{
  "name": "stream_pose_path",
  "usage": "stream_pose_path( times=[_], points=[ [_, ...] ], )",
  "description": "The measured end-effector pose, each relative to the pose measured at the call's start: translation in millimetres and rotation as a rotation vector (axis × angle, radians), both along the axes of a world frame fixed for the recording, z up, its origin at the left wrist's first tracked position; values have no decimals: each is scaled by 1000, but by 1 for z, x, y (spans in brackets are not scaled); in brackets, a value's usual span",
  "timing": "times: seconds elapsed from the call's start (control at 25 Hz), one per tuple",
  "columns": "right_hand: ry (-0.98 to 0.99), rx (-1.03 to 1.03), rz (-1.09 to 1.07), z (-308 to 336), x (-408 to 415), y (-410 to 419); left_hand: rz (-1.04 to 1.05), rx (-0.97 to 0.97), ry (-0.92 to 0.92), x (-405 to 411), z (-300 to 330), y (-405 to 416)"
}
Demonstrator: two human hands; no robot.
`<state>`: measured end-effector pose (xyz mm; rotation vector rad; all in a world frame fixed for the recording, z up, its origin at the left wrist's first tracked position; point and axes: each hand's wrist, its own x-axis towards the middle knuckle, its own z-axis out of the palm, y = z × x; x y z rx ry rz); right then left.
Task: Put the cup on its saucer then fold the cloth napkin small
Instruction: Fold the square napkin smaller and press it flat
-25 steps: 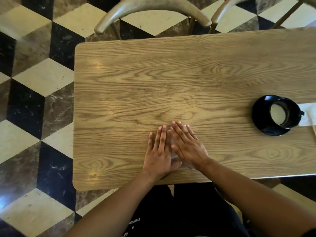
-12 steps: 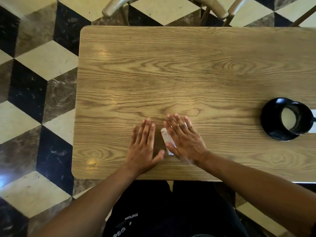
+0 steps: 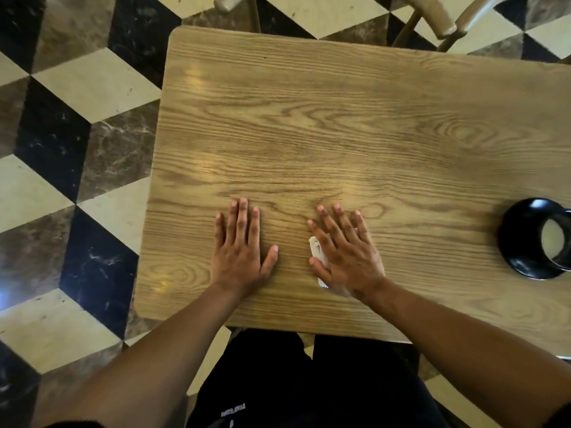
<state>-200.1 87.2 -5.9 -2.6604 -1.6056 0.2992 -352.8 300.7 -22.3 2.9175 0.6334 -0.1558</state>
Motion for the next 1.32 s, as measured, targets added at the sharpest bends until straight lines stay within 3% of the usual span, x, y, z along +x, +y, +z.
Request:
stream_pose_path(
  times=[0.88,1.08,1.32],
  points=[
    [78,3,6,20,-15,27,1,-14,40,3,10,-1],
    [78,11,-121,24,5,0,12,-33,42,3,9,0],
    [53,8,-131,6,11,-3,11,-30,25,3,10,-1]
  ],
)
